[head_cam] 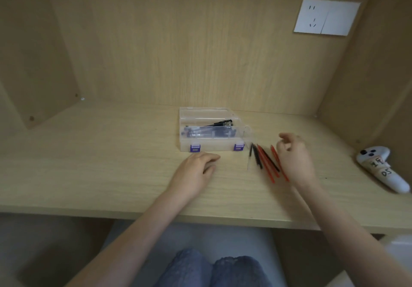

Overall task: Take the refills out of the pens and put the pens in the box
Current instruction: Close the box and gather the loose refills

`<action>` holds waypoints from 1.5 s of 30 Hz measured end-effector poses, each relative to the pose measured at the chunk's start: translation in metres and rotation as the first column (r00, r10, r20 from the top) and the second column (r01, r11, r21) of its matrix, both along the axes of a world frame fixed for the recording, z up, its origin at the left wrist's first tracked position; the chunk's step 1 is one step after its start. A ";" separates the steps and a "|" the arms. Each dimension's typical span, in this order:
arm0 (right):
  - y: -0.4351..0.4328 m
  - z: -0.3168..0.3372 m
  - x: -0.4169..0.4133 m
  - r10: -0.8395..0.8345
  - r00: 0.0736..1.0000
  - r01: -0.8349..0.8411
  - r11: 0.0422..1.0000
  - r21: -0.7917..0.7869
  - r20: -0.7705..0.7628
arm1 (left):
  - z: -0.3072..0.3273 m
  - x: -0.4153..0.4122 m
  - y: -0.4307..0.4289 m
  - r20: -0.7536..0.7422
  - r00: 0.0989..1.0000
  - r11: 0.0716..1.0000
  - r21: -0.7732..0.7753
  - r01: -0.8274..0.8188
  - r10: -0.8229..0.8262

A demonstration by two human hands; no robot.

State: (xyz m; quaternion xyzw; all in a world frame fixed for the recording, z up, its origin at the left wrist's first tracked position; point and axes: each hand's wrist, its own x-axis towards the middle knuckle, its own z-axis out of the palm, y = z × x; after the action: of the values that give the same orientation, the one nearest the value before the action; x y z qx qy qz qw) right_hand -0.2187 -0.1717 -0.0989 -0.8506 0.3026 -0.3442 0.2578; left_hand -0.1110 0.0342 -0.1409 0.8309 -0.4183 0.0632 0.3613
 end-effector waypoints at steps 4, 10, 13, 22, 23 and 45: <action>-0.018 -0.011 -0.013 -0.021 0.872 0.027 1.000 0.005 -0.489 | 0.009 -0.007 -0.008 -0.173 0.985 1.000 -0.008 0.014 -0.015; 0.001 -0.024 -0.008 0.108 0.822 -0.162 0.986 -0.048 -0.559 | 0.027 -0.029 -0.050 -0.167 0.983 0.966 0.258 -0.028 0.073; 0.013 -0.023 -0.010 0.205 0.813 -0.266 0.963 -0.035 -0.545 | 0.030 -0.032 -0.065 -0.066 0.980 0.901 0.408 -0.144 0.186; 0.004 -0.012 -0.022 0.374 0.870 -0.429 0.895 -0.121 -0.321 | 0.018 -0.021 -0.072 0.012 0.990 0.951 0.275 -0.140 0.142; 0.004 -0.011 -0.020 0.395 0.849 -0.468 0.870 -0.153 -0.350 | 0.016 -0.020 -0.071 0.026 0.991 0.956 0.261 -0.131 0.128; 0.047 -0.012 0.008 0.335 0.642 -0.715 0.587 -0.380 -0.690 | 0.003 -0.020 -0.017 0.430 0.898 0.950 0.308 -0.051 -0.091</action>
State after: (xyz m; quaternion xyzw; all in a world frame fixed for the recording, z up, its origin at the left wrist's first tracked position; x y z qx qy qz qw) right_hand -0.2106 -0.1245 -0.1111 -0.9956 -0.0496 -0.0665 -0.0439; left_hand -0.1308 0.0170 -0.1377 0.8372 -0.5022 0.1784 0.1227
